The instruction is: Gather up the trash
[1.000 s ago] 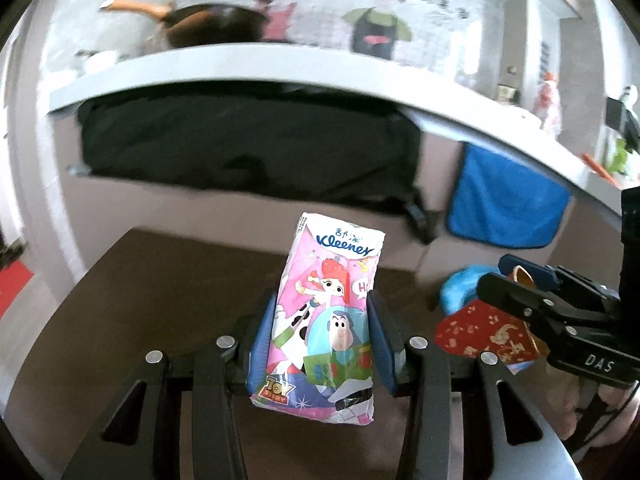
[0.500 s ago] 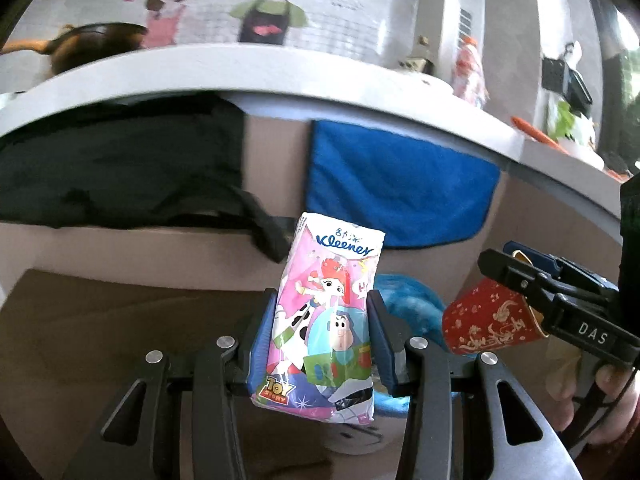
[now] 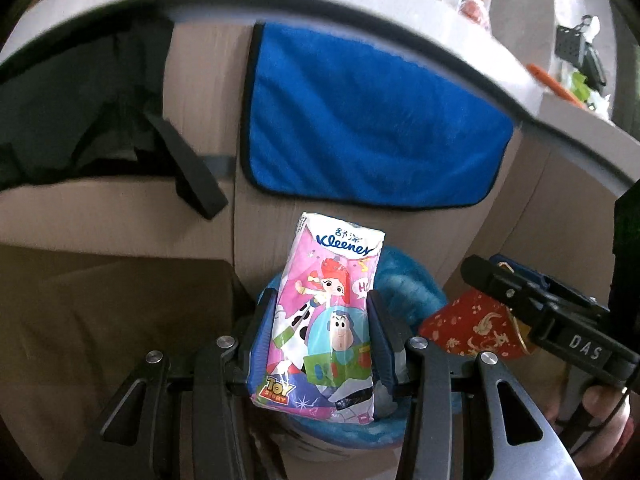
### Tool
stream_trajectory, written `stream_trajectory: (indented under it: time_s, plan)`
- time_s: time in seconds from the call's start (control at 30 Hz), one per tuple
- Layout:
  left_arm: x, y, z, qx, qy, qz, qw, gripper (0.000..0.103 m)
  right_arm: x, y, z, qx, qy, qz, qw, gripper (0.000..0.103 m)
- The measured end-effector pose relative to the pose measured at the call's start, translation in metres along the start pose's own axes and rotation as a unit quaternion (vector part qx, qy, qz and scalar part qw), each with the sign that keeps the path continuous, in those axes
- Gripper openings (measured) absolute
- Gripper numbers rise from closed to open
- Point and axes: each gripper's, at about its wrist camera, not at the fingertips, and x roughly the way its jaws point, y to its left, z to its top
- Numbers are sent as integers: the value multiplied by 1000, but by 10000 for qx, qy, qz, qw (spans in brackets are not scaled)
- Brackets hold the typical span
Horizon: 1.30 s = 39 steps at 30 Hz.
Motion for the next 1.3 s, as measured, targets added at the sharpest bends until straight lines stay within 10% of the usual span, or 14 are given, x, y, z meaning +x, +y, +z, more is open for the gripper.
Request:
stream_trajectory:
  time_s: [0.33,0.63,1.07,1.3]
  plan:
    - [43,11,-5,-215,455,-233,9985,46,37,-11,-13,178,311,67,9993,61]
    - [43,24,-1,-600,408,-877,9935,70,38,-18,-19,315,334,-97,9989,67]
    - [-79,41,-28,-148,-195,274,9993,84,-32,26,-34,8,4,-168,9999,69]
    - [-181,41,-77,489,-562,1258,9892,84,-103,83,-71,-411,-244,-90,9988,72]
